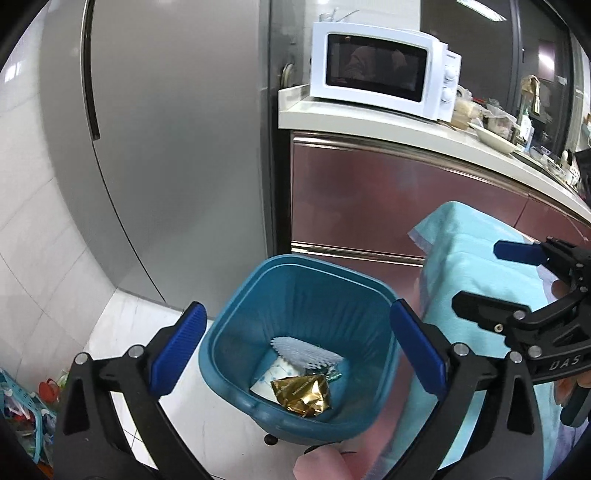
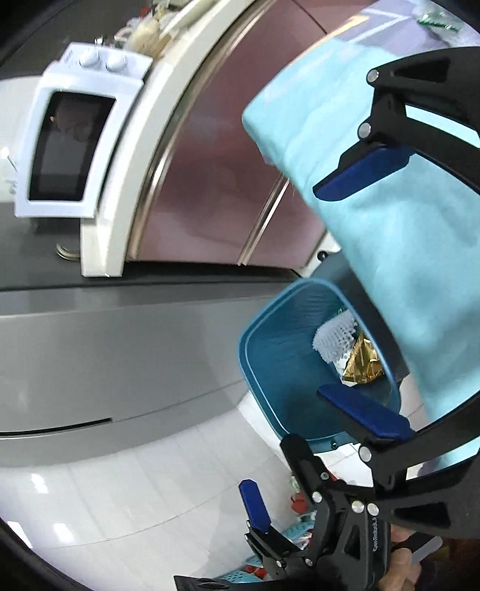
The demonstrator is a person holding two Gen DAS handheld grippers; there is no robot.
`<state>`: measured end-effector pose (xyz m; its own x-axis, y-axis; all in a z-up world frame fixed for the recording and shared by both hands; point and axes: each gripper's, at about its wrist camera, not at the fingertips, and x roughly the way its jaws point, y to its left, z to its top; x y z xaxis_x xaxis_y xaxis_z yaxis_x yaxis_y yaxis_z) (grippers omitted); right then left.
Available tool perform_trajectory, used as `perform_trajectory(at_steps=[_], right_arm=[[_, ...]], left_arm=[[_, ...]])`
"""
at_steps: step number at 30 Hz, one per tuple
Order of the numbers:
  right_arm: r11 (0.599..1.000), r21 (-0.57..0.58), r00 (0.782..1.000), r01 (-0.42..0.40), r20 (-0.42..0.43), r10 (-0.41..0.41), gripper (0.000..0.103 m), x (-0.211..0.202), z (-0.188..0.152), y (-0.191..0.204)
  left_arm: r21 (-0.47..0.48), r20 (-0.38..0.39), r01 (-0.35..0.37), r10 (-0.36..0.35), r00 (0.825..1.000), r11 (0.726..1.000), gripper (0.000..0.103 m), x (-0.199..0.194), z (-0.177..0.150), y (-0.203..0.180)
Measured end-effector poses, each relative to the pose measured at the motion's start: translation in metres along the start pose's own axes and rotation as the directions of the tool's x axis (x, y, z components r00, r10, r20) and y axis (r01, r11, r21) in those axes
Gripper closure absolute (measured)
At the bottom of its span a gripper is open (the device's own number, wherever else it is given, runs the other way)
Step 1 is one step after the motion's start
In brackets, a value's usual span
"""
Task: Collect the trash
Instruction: 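Open both grippers to drop the foil bag and foam net into the bin, then move both grippers back over the table toward the remaining trash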
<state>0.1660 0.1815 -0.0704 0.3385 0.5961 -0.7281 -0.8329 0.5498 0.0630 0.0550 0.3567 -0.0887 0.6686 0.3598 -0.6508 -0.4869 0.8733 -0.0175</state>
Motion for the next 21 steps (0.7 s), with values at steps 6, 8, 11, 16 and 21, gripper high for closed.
perform_trajectory(at_steps=[6, 8, 11, 16, 21], right_arm=[[0.999, 0.027, 0.997, 0.033, 0.069, -0.035, 0.007, -0.040, -0.019, -0.016], [0.998, 0.034, 0.995, 0.054, 0.085, -0.056, 0.007, -0.054, -0.028, -0.021], [0.996, 0.050, 0.991, 0.068, 0.115, -0.073, 0.007, -0.074, -0.044, -0.027], [0.992, 0.089, 0.981, 0.093, 0.163, -0.107, 0.007, -0.111, -0.066, -0.040], [0.984, 0.128, 0.968, 0.122, 0.204, -0.146, 0.007, -0.146, -0.089, -0.054]], left_arm=[[0.023, 0.008, 0.006, -0.006, 1.000, 1.000, 0.005, -0.020, -0.005, -0.030], [0.030, 0.014, 0.012, -0.013, 1.000, 0.999, 0.005, -0.027, -0.005, -0.039], [0.050, 0.025, 0.024, -0.025, 0.999, 0.998, 0.005, -0.038, -0.005, -0.056], [0.082, 0.042, 0.057, -0.061, 0.997, 0.995, 0.005, -0.053, -0.006, -0.088], [0.109, 0.034, 0.085, -0.089, 0.995, 0.990, 0.005, -0.062, -0.010, -0.119]])
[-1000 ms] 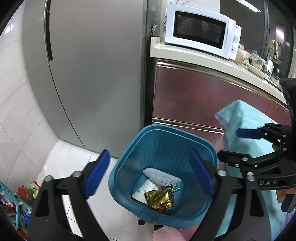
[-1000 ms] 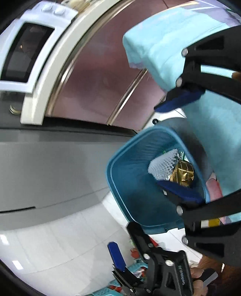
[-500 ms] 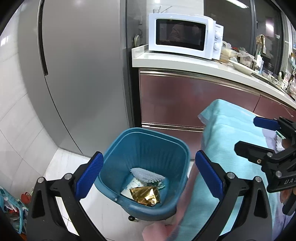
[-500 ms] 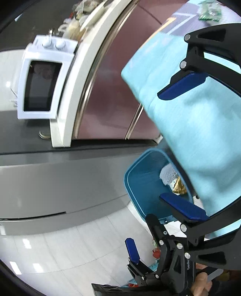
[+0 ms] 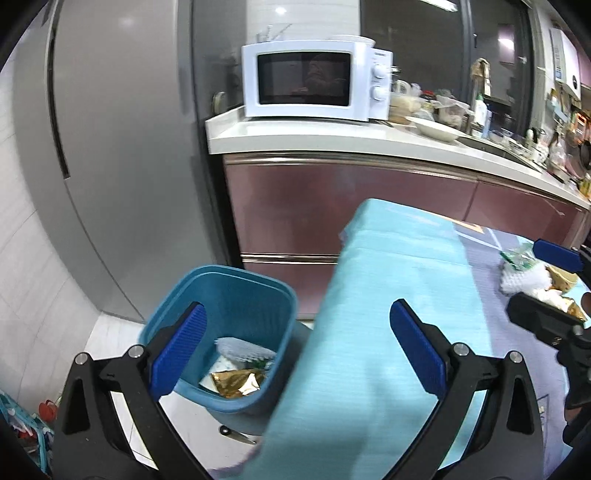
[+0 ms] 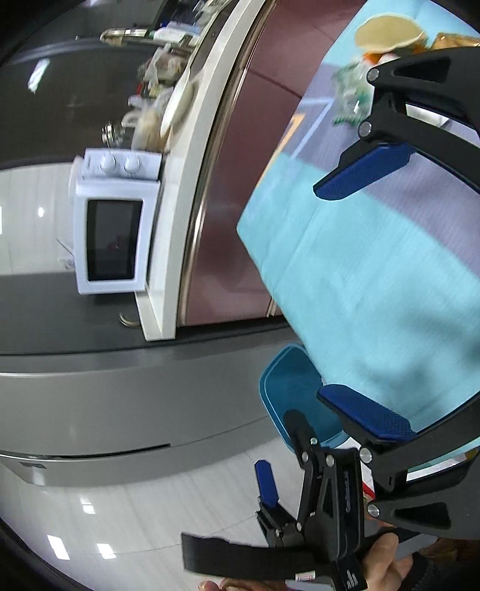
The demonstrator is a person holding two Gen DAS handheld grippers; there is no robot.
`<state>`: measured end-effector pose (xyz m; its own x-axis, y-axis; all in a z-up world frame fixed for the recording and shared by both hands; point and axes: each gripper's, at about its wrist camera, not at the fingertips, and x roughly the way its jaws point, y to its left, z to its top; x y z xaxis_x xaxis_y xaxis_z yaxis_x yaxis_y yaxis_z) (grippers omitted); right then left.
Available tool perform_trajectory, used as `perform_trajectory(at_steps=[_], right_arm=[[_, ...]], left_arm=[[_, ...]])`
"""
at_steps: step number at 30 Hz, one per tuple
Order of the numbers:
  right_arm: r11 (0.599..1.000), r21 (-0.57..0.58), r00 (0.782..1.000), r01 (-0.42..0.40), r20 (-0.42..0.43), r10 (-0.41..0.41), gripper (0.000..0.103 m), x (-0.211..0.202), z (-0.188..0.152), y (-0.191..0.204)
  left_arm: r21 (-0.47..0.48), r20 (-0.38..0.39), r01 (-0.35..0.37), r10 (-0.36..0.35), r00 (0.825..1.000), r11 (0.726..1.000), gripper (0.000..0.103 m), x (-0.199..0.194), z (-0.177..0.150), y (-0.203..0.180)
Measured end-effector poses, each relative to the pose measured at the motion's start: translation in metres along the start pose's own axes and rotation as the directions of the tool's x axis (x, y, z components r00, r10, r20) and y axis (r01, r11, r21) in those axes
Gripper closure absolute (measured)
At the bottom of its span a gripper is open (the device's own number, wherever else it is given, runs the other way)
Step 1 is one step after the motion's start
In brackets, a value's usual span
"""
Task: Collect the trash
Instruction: 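Move both grippers back over the table toward the remaining trash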
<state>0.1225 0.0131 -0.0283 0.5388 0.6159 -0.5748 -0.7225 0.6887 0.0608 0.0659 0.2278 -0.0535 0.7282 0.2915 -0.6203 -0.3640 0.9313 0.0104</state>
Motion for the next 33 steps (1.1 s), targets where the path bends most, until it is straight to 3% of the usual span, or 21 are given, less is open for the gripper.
perform_trajectory(at_steps=[14, 33], right_arm=[[0.982, 0.079, 0.983, 0.171, 0.052, -0.175, 0.007, -0.067, -0.045, -0.067], [0.924, 0.178, 0.938, 0.337, 0.026, -0.347, 0.006, -0.116, -0.096, -0.143]], left_arm=[[0.103, -0.011, 0.094, -0.093, 0.996, 0.990, 0.005, 0.000, 0.004, -0.079], [0.219, -0.038, 0.216, -0.213, 0.976, 0.951, 0.005, 0.004, 0.004, -0.171]])
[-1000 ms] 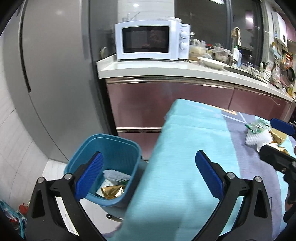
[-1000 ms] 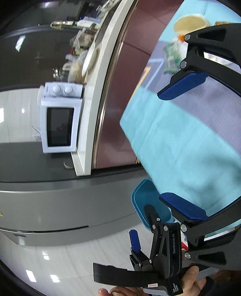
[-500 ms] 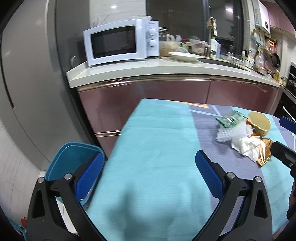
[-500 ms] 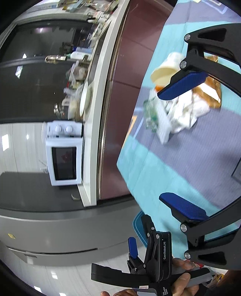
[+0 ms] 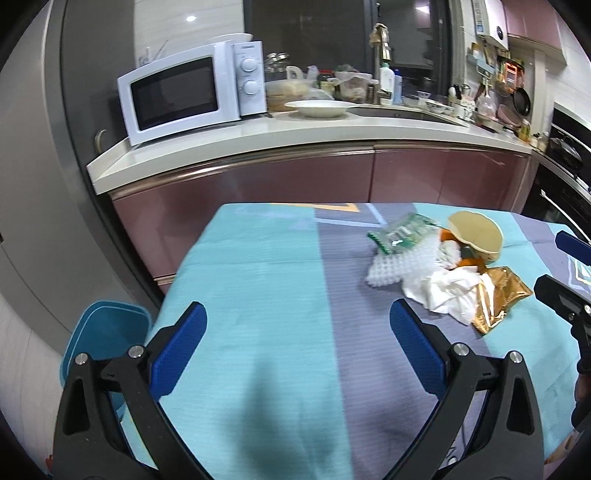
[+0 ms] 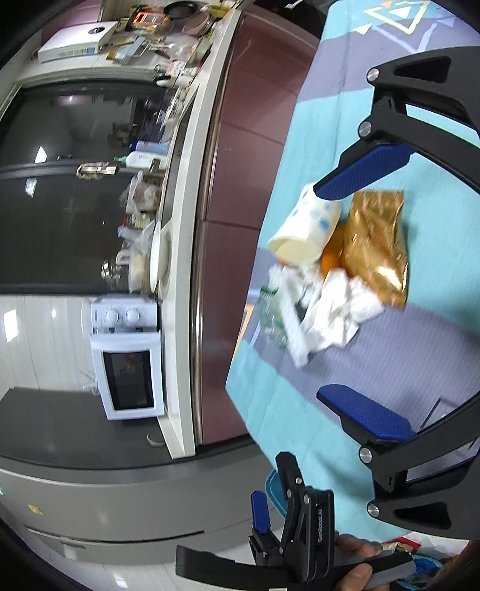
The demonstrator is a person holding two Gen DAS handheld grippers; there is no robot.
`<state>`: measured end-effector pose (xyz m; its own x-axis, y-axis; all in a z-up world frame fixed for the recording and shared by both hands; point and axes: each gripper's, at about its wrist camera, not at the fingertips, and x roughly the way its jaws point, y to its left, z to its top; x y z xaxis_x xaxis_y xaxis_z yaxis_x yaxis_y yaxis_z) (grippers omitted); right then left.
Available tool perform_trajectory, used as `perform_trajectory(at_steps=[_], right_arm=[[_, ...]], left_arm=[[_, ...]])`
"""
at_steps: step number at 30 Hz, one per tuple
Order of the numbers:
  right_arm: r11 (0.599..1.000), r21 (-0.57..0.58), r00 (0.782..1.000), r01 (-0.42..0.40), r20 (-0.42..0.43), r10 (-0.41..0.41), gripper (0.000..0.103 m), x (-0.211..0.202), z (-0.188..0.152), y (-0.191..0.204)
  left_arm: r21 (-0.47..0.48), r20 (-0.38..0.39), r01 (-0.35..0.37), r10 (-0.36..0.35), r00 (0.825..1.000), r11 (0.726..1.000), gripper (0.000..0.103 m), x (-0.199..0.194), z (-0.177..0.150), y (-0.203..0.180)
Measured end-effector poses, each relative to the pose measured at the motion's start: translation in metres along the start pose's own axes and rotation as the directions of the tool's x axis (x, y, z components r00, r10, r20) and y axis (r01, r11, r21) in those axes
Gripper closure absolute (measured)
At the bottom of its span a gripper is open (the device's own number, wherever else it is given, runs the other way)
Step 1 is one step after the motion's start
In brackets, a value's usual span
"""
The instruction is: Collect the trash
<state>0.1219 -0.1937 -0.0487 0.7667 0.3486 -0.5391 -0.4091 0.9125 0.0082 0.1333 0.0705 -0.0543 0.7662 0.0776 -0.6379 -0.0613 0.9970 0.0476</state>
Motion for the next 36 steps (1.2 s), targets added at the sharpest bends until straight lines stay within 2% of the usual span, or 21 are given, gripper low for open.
perform_trajectory(at_steps=[8, 15, 36], right_arm=[[0.998, 0.042, 0.998, 0.054, -0.025, -0.053, 0.006, -0.003, -0.015, -0.034], [0.995, 0.062, 0.996, 0.082, -0.038, -0.079, 0.006, -0.004, -0.020, -0.045], [0.994, 0.064, 0.995, 0.091, -0.046, -0.088, 0.006, -0.001, -0.020, -0.049]], left_arm=[[0.031, -0.013, 0.047, -0.047, 0.999, 0.998, 0.005, 0.010, 0.003, -0.026], [0.052, -0.025, 0.077, -0.076, 0.997, 0.996, 0.005, 0.022, 0.007, -0.045], [0.052, -0.046, 0.074, -0.072, 0.996, 0.996, 0.005, 0.032, 0.008, -0.053]])
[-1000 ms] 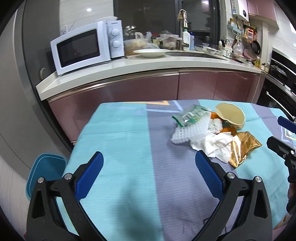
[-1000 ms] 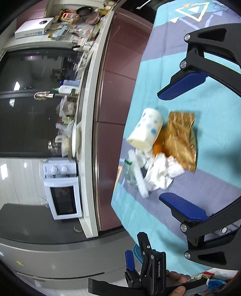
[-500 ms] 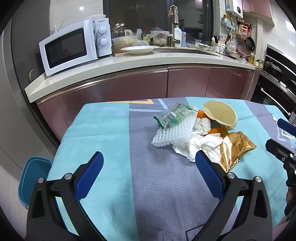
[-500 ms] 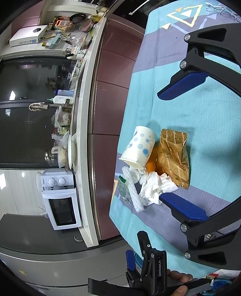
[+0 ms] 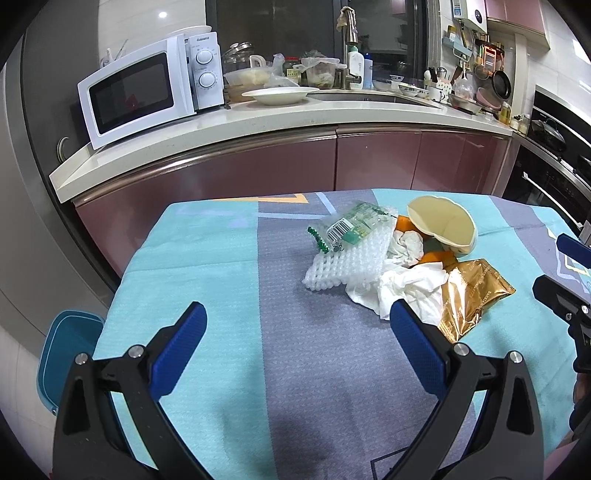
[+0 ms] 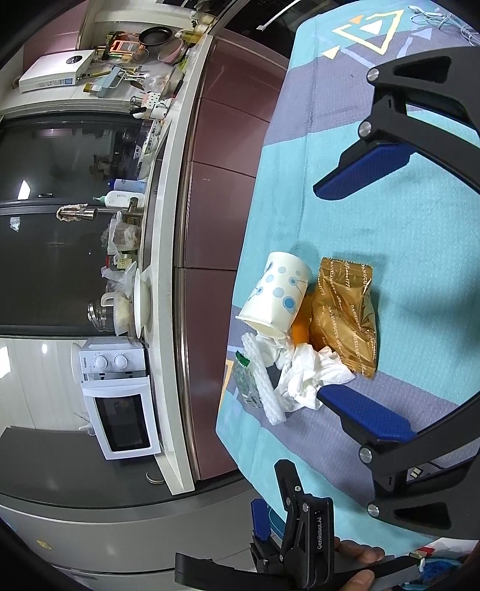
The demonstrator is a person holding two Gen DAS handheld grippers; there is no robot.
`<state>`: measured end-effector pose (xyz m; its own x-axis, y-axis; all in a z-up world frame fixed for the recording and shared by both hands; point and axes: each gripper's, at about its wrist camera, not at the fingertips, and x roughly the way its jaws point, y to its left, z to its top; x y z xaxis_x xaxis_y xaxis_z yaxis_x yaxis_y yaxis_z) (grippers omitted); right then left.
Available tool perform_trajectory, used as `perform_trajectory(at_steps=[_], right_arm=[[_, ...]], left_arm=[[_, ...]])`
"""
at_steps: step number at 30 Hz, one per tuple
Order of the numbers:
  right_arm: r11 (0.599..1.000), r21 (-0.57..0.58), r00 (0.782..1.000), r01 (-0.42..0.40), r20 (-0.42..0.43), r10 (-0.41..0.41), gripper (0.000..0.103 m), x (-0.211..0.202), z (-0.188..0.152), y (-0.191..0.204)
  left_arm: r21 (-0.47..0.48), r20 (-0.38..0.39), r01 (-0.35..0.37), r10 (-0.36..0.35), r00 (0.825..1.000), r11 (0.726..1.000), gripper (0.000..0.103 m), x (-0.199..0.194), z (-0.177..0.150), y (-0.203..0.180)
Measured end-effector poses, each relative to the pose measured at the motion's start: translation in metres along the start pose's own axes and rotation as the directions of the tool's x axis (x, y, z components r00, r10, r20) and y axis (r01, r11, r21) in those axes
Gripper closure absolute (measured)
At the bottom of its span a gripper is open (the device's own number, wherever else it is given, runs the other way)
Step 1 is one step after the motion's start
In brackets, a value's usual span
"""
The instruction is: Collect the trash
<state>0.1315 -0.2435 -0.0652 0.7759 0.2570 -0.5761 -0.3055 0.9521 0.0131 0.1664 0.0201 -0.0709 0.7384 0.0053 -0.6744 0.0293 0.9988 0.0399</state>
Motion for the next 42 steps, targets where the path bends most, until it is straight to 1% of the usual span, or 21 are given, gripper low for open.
perform_trajectory(at_steps=[21, 42], right_arm=[[1.000, 0.010, 1.000, 0.007, -0.008, -0.007, 0.006, -0.002, -0.006, -0.005], [1.000, 0.003, 1.000, 0.000, -0.002, 0.000, 0.006, 0.000, 0.000, -0.002]], left_arm=[[0.019, -0.018, 0.005, -0.004, 1.000, 1.000, 0.005, 0.003, -0.001, -0.012], [0.026, -0.021, 0.005, -0.004, 1.000, 1.000, 0.005, 0.003, 0.001, -0.015]])
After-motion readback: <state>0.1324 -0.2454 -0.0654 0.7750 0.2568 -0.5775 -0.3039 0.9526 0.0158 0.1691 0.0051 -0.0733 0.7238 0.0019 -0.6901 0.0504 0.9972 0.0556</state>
